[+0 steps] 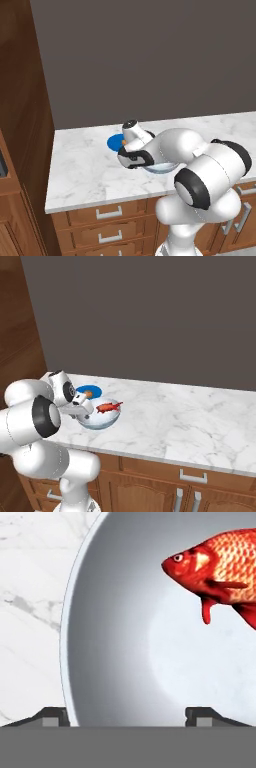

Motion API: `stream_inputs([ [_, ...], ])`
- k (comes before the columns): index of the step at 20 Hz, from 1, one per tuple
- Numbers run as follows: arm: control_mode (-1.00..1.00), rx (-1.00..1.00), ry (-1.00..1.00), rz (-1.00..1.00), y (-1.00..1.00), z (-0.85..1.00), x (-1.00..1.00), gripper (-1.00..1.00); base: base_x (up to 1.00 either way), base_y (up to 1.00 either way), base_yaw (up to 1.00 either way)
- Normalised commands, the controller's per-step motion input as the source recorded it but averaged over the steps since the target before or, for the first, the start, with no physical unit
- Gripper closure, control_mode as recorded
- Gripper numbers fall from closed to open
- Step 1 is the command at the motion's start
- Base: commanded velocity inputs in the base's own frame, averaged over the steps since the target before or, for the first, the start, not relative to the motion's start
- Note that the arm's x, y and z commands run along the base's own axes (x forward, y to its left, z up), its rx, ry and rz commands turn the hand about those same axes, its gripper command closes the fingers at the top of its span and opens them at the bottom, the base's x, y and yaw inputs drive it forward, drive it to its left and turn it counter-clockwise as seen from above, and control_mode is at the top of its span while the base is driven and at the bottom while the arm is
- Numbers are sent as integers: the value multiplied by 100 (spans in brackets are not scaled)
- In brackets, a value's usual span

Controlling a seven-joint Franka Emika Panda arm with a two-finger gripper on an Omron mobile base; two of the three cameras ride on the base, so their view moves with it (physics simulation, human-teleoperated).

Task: Remove the tangerine from the bowl and place it on the small plate. Then place the bowl with only the fish in the microwave, close the door, and press the start button to microwave the fish.

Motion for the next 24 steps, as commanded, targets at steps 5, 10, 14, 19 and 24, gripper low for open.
stream_inputs([
  [5, -100, 0, -1, 3, -5, 1, -5, 100, 0, 0, 0],
  [10, -100, 0, -10, 3, -1, 42, -23, 100, 0, 0, 0],
  [14, -100, -8, -14, 8, -1, 79, -41, 100, 0, 0, 0],
  [19, -100, -12, -7, 12, 0, 71, -44, 100, 0, 0, 0],
  [24, -100, -14, 9, 21, 0, 33, -40, 100, 0, 0, 0],
])
